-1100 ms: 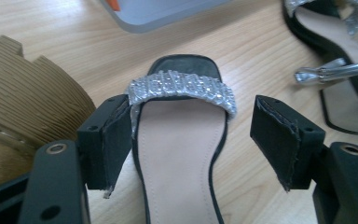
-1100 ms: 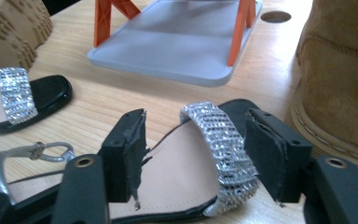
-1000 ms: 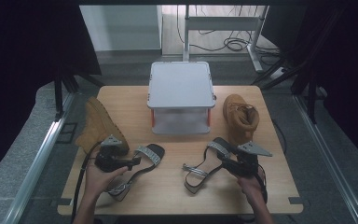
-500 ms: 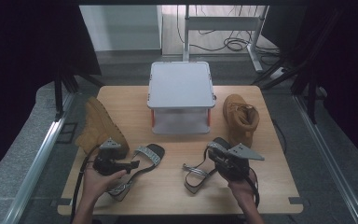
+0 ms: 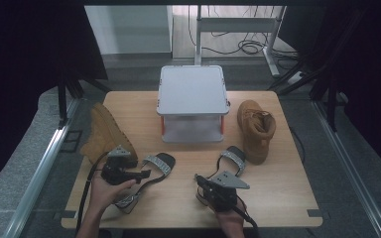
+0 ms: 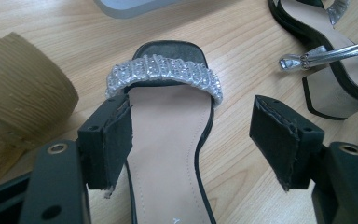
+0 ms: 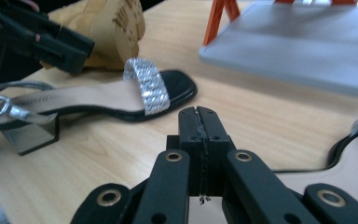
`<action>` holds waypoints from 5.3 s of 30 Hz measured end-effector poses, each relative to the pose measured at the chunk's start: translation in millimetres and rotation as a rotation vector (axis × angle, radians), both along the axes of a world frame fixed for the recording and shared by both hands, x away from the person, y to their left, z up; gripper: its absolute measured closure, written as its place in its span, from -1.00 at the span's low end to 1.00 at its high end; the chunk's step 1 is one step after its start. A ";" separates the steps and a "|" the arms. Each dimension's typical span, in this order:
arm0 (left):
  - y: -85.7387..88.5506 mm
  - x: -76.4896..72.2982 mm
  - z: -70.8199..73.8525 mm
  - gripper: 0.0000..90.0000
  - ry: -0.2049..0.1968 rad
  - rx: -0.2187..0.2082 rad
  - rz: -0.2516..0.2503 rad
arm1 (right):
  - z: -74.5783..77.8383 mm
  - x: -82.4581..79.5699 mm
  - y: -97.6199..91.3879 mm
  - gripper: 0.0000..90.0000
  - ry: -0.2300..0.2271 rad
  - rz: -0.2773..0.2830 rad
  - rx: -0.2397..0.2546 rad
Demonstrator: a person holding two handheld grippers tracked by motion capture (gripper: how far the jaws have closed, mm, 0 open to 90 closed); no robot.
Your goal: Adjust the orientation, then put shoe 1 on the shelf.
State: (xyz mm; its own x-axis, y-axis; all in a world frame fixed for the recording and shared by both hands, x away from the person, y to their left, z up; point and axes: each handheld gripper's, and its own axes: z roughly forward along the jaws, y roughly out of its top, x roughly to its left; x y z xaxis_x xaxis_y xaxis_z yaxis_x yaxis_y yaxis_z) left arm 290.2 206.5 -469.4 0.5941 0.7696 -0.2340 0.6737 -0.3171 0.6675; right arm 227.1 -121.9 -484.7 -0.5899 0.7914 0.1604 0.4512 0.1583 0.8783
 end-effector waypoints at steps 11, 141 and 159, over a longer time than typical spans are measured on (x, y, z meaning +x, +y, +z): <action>1.3 -0.2 -1.1 -0.33 0.002 0.001 0.019 | -20.4 -16.0 39.8 0.99 0.014 -0.010 -0.161; 6.7 -11.9 11.3 -0.33 -0.031 0.019 0.054 | 30.5 -0.5 -135.7 -0.15 -0.023 0.107 -0.135; 8.1 -12.8 11.7 -0.34 -0.003 0.068 0.015 | 31.2 53.3 -136.6 -0.25 0.090 0.121 -0.158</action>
